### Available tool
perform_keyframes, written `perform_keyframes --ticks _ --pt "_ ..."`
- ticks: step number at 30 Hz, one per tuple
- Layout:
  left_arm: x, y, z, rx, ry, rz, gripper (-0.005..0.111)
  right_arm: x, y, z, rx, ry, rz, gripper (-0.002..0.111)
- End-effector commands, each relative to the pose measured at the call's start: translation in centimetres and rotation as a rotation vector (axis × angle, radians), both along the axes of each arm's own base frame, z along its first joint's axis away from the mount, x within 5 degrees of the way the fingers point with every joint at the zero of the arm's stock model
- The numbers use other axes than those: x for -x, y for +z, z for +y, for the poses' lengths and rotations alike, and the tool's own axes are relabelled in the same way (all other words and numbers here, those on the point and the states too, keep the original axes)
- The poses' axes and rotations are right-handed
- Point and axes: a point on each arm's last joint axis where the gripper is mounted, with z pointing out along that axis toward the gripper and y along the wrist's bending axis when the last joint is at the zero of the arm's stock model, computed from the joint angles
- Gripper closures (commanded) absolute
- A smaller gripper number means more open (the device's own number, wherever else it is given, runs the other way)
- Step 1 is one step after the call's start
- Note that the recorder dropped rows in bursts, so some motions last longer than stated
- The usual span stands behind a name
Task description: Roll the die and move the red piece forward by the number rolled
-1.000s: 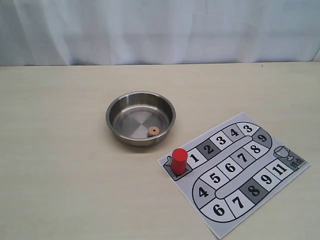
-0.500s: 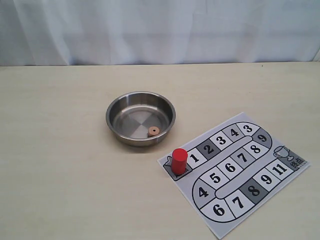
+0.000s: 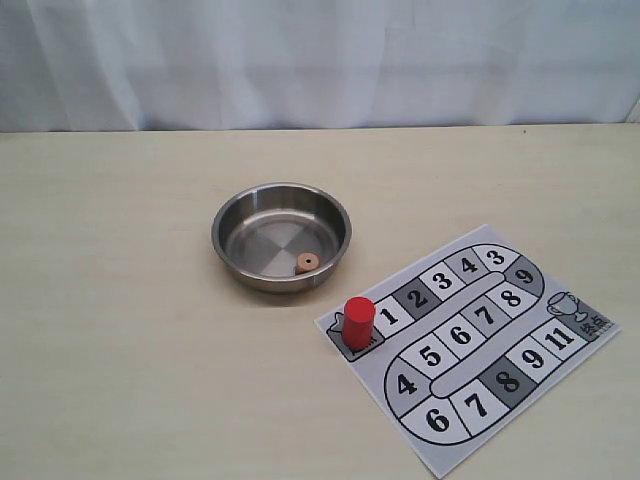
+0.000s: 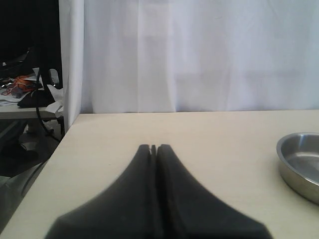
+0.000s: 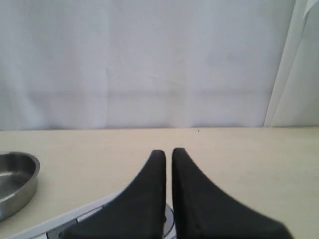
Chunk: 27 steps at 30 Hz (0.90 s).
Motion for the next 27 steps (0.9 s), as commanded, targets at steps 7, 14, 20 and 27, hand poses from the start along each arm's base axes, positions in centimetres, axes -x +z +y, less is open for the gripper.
perform_keyframes --ticks 7,14,20,27 --pt "0.0 0.3 0.0 0.003 -0.001 -0.017 0.107 0.7 3.8 -0.1 -0.09 0.003 -0.321 0.104" --pt "0.0 0.3 0.0 0.003 -0.001 -0.017 0.107 2.6 9.0 0.1 -0.095 0.016 -0.255 0.104" --pt "0.0 0.3 0.0 0.003 -0.001 -0.017 0.107 2.3 13.0 0.2 -0.084 0.019 -0.112 0.104" --pt "0.0 0.3 0.0 0.003 -0.001 -0.017 0.107 -2.0 16.5 0.2 -0.006 0.022 0.167 0.104"
